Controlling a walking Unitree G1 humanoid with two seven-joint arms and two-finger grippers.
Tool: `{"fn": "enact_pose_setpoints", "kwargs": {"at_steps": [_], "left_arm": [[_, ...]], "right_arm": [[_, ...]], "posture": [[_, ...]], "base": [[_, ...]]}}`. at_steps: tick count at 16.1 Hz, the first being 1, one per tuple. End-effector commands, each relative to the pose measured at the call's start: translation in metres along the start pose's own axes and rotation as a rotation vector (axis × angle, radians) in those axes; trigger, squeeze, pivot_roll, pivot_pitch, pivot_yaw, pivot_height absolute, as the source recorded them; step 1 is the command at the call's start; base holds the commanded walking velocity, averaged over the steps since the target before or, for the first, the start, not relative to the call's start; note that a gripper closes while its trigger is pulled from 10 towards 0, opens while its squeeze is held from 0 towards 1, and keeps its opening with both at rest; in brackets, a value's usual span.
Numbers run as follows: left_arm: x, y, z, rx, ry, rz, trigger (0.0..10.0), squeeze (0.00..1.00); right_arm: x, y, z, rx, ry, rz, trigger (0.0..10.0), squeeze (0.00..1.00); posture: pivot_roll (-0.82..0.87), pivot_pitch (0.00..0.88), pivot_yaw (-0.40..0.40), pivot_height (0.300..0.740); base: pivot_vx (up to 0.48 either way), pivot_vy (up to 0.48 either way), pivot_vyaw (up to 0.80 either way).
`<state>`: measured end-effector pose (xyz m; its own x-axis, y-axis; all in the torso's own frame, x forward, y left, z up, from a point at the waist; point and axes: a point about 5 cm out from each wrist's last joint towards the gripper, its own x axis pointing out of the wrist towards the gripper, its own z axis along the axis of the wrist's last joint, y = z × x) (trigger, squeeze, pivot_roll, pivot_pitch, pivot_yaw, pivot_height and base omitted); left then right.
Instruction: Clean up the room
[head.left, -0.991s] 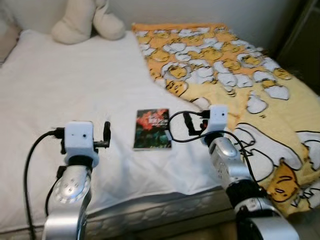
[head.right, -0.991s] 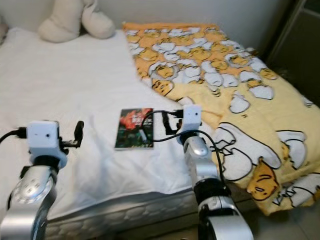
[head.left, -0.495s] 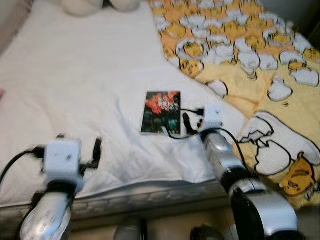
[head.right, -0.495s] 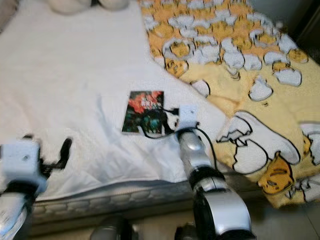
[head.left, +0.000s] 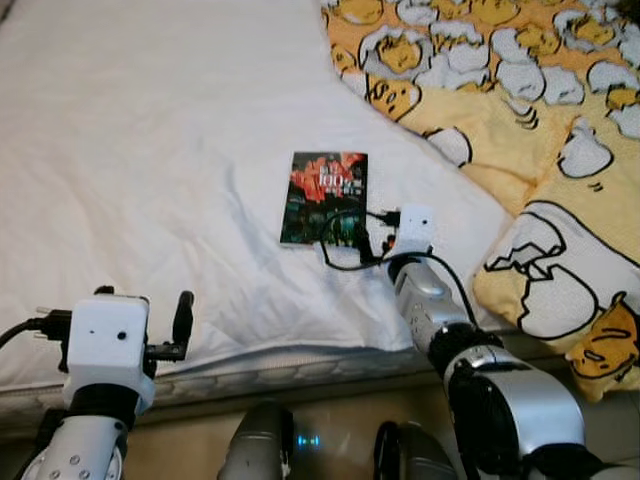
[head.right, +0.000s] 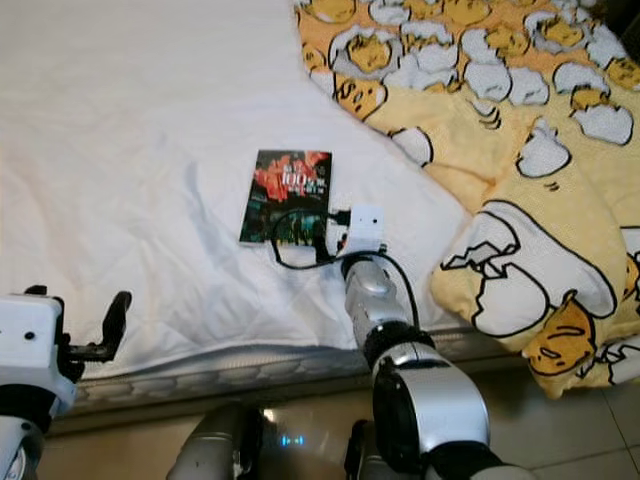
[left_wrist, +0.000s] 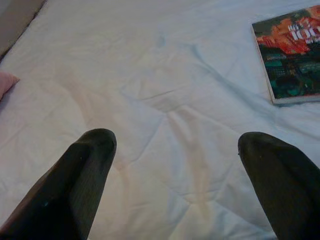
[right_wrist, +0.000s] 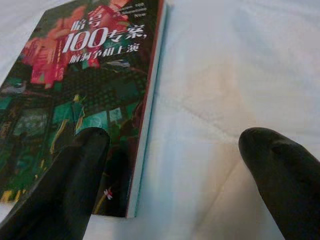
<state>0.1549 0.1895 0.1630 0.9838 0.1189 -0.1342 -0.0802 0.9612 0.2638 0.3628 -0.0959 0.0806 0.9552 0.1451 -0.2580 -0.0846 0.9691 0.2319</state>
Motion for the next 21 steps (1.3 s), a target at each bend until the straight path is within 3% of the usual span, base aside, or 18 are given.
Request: {"fn": "enact_pose_setpoints", "kwargs": {"at_steps": [1,9,11,13,15,21], "left_arm": [[-0.003,0.000,0.002,0.010,0.005,-0.003,10.0,0.00],[-0.006,-0.003,0.001,0.006,0.023,-0.002,10.0,0.00],[-0.006,-0.003,0.001,0.004,0.024,-0.003,10.0,0.00],[-0.006,-0.003,0.000,0.005,0.028,0.000,10.0,0.00],[-0.006,-0.003,0.000,0.007,0.031,0.001,10.0,0.00],[-0.006,-0.002,0.000,0.012,0.032,0.004,10.0,0.00]], "right_arm": [[-0.001,0.003,-0.005,0.050,0.030,0.016,10.0,0.00],[0.000,0.042,-0.006,0.047,0.032,0.184,10.0,0.00],[-0.001,0.042,-0.011,0.078,0.059,0.178,10.0,0.00],[-0.002,0.039,-0.020,0.192,0.114,0.130,10.0,0.00],[-0.003,0.038,-0.023,0.237,0.141,0.112,10.0,0.00],[-0.001,0.048,-0.018,0.203,0.134,0.156,10.0,0.00]], "posture": [[0.35,0.288,0.000,0.711],[0.34,0.297,-0.011,0.711],[0.34,0.299,-0.014,0.711],[0.35,0.302,-0.018,0.711],[0.35,0.302,-0.018,0.711],[0.35,0.308,-0.016,0.711]], "base": [[0.000,0.000,0.00],[0.000,0.000,0.00],[0.000,0.000,0.00],[0.000,0.000,0.00],[0.000,0.000,0.00],[0.000,0.000,0.00]]}}
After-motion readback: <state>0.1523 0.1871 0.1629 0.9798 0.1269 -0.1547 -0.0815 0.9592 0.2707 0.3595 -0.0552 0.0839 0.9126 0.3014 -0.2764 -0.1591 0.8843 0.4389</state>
